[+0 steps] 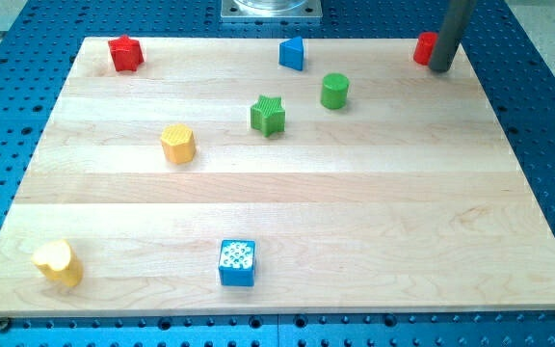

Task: Move the red circle to the top right of the board

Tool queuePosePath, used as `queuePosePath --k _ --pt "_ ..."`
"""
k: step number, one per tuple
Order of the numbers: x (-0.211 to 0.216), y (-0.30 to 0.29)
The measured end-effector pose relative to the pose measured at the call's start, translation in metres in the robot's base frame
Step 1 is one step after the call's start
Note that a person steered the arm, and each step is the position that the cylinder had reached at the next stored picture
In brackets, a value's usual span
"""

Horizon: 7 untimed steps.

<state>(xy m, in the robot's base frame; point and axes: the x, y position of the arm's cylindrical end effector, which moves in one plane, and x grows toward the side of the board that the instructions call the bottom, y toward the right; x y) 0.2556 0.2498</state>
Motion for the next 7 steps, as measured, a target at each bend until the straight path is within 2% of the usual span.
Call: queuePosePath --k 5,6,7 --pt "-0.017 0.0" --pt "0.025 -0.022" --pt "0.054 -0.067"
